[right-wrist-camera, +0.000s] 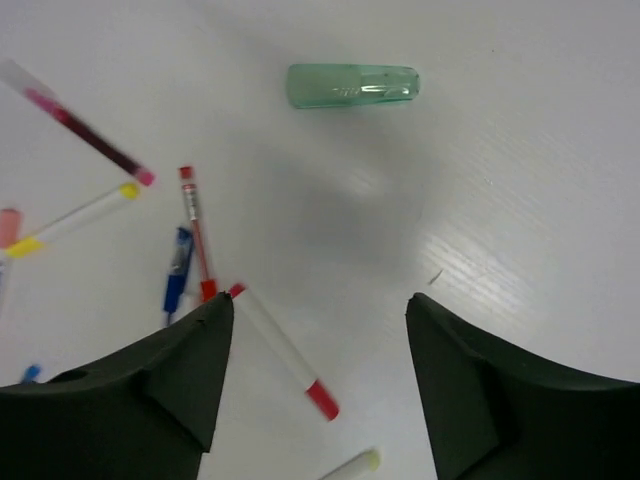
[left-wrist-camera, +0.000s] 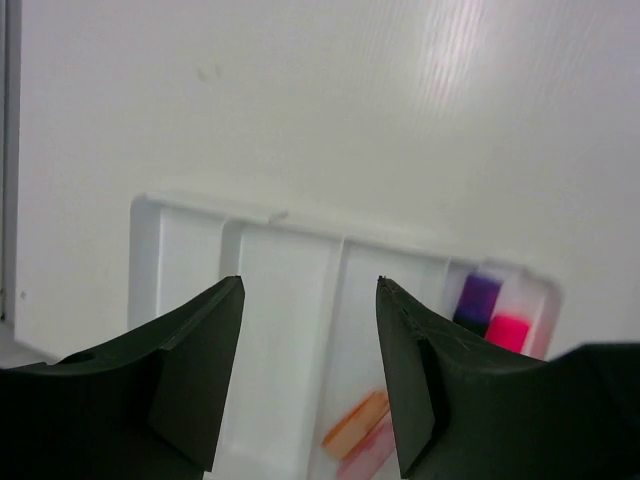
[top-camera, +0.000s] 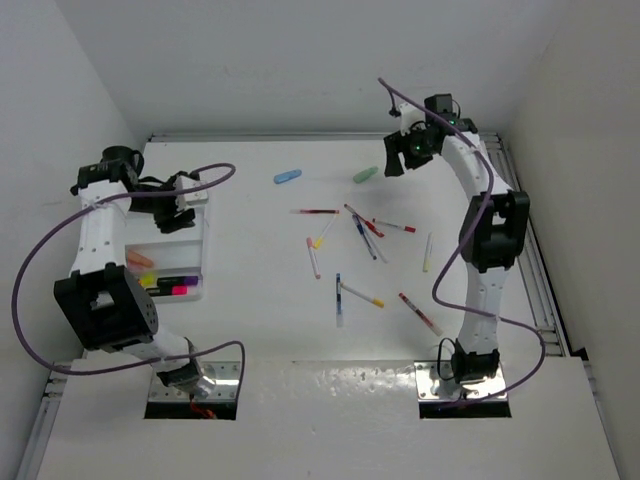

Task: Sort the stationery into containers
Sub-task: Grab a piece of stationery with the right arm

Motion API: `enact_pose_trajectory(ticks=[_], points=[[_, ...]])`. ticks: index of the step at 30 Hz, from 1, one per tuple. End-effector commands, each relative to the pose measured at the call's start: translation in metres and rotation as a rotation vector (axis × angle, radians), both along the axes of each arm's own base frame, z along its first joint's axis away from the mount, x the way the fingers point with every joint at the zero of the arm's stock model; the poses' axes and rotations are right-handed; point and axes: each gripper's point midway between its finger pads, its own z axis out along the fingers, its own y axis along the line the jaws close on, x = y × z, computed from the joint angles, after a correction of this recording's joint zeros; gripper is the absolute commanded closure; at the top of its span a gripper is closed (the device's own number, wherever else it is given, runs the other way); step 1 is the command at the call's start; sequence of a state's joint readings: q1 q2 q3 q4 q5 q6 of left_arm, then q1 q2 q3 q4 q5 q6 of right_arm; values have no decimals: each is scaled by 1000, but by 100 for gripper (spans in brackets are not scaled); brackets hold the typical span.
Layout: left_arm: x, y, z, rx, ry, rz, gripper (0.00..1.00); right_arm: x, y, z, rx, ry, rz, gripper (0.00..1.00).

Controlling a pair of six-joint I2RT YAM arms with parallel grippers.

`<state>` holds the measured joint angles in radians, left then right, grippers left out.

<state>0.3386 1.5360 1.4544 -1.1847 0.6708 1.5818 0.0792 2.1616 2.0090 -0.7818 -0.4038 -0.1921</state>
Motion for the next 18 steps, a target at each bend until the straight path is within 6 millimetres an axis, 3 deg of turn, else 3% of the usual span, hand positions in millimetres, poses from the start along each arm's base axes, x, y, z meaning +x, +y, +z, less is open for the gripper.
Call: enact_pose_trajectory(ticks=[1,4,9,13,18], points=[[-25,-62,24,-290,76,8,38,39,5,-21,-78,-148,27,29],[-30,-82,33,-373,97,23,38,64,11,-31,-16,-180,-67,21],[-32,-102,40,-430,81,28,38,99,13,-51,67,-174,-294,20],[-35,-105,36,-426,82,50,38,100,30,-71,89,-135,-379,19],[-40,-107,30,-433,91,71,38,103,29,-93,82,-95,-581,22]])
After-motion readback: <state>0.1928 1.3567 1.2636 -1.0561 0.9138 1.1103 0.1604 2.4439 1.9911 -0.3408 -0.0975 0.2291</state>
